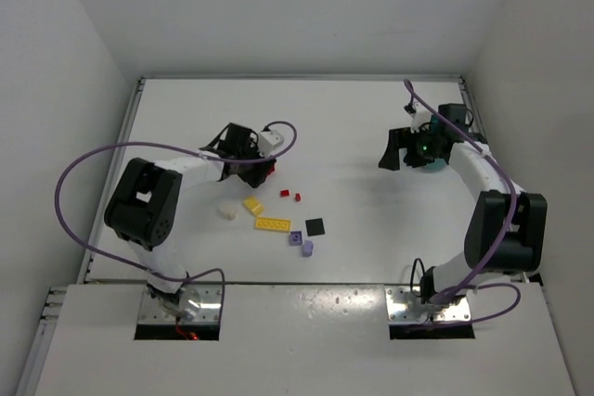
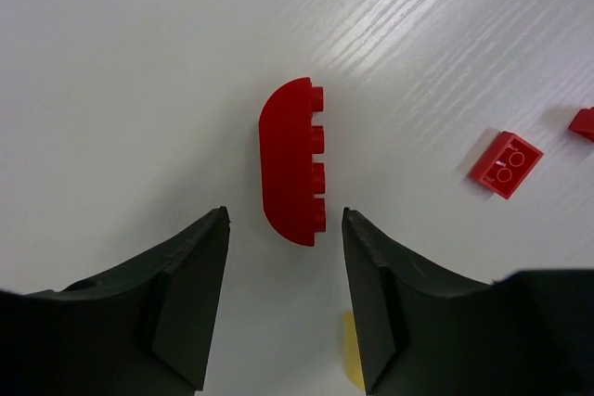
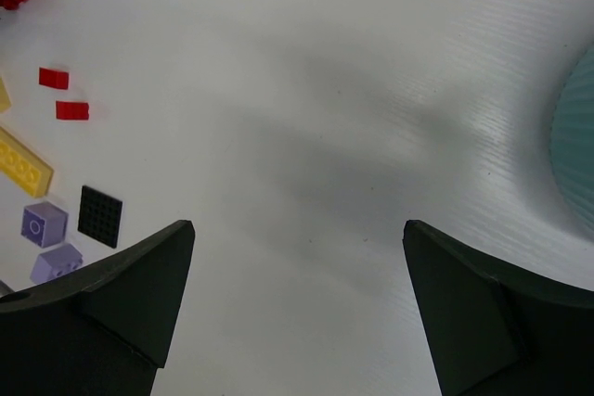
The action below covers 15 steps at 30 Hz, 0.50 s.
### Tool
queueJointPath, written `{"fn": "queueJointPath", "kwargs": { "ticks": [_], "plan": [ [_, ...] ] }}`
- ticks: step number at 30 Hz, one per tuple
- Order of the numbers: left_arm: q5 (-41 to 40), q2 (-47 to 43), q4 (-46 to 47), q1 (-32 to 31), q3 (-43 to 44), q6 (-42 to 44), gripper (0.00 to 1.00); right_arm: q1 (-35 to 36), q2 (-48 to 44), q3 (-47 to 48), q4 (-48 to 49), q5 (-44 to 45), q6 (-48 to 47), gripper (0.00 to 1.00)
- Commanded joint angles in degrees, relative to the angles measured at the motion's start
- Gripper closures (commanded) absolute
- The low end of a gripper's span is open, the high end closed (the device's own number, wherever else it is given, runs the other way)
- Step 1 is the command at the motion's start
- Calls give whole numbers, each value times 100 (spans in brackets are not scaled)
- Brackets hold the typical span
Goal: Sort the legos into containers by color
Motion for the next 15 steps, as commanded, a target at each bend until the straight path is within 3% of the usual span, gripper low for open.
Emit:
{"fn": "queueJointPath", "kwargs": {
  "ticks": [1, 8, 11, 15],
  "plan": [
    [141, 202, 169, -58, 247, -52, 43, 16, 1, 234, 99, -231, -137, 6],
    [264, 317, 46, -58, 318, 53, 69, 68, 116, 339, 47, -467, -85, 8],
    [545, 317, 46, -58, 318, 53, 88, 68, 63, 287, 160, -721, -84, 11],
    [1238, 151, -24, -58, 318, 123, 97, 174, -156, 128, 513, -995, -198, 11]
  ]
}}
